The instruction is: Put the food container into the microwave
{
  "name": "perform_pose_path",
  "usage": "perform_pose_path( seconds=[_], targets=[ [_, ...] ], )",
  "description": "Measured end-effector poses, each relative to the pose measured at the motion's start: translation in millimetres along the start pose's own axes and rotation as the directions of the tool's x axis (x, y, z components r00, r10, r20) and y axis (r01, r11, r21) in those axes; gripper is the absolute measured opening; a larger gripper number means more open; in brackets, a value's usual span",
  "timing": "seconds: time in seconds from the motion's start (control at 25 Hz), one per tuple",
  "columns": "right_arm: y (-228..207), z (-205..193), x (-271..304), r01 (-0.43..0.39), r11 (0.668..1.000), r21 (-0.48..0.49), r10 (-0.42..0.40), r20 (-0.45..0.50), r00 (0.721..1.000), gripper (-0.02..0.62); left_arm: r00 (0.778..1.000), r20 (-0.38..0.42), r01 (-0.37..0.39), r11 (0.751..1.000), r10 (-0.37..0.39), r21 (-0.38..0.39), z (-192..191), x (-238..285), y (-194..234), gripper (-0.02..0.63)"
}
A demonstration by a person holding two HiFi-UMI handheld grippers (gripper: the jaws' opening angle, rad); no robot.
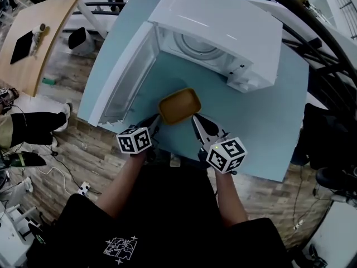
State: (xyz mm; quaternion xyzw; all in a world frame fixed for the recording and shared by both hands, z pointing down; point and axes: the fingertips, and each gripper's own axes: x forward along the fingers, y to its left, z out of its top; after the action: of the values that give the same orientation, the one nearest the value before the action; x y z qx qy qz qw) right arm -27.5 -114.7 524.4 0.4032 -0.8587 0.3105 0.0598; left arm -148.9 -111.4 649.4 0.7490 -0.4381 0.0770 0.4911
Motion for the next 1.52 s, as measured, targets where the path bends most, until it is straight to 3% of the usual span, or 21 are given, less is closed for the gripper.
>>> perform_pose_path(
  seconds=[0.28, 0.88, 1.52],
  targets=[
    [-3, -5, -2, -0.003, 1.0, 0.009, 0.003, -0.009, 1.0, 0.006, 1.0, 0.011, 0.019, 0.994, -0.018, -0.109, -4, 7, 5, 0.071],
    [-8, -10, -12, -0.001, 0.999, 0.034, 0.002, -0.012, 1.0, 0.006, 0.999, 0.04, 0.02, 0.963, -0.009, -0.267, -6, 15, 16, 0.074],
    [-19, -11, -20, 0.013, 0.998, 0.059, -0.013, -0.005, 1.0, 0.006, 0.998, 0.058, 0.039, 0.945, -0.021, -0.324, -2, 20, 17, 0.029]
  ],
)
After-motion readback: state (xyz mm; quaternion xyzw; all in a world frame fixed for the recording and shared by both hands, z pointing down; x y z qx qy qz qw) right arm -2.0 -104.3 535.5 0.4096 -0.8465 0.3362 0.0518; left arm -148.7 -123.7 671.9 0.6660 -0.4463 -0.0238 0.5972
